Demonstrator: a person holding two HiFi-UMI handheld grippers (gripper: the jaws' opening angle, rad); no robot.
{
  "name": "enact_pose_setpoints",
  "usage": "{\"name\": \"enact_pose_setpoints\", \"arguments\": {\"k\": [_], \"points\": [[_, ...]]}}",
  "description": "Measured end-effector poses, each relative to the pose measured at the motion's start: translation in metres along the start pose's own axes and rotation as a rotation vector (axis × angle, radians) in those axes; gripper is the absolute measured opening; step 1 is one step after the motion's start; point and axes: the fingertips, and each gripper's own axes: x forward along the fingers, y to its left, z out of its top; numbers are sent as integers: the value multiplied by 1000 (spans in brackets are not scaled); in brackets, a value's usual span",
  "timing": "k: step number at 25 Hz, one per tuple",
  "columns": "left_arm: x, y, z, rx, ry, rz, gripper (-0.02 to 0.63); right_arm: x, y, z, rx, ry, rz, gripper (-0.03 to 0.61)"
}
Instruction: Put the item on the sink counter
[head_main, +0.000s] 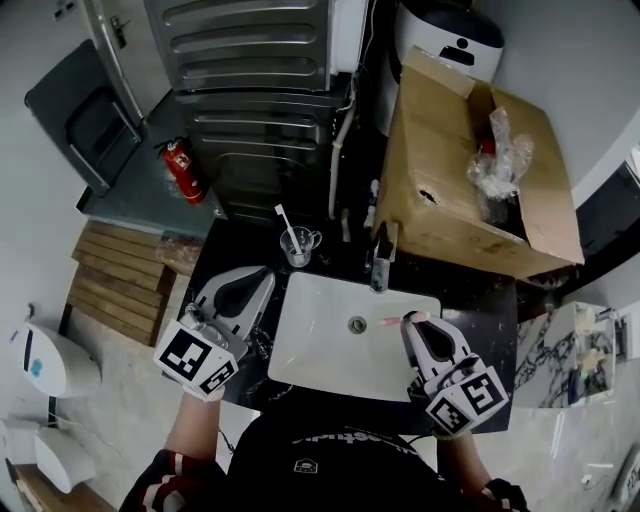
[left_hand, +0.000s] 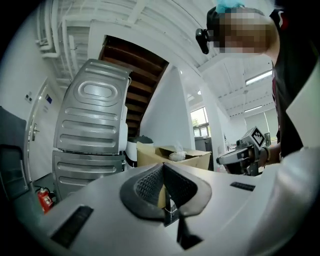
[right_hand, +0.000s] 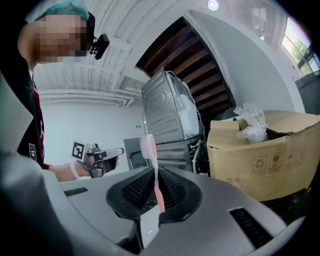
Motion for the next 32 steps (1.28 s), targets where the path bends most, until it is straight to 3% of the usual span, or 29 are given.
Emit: {"name": "enact_pose_setpoints", "arguments": {"k": [5,14,26,32], "points": [[-13,-19,-4,-11,10,-36,15,2,3,-2,10,1,2,55],[-23,-12,-12,-2,27,-16,15,30,5,9,-33,1,35,55],[-62,13,-26,-45,44,52,15,124,14,28,-100,-30,138,55],[-77,23,-29,-25,50,81,15,175,22,28,-120,-38,205,55]]}}
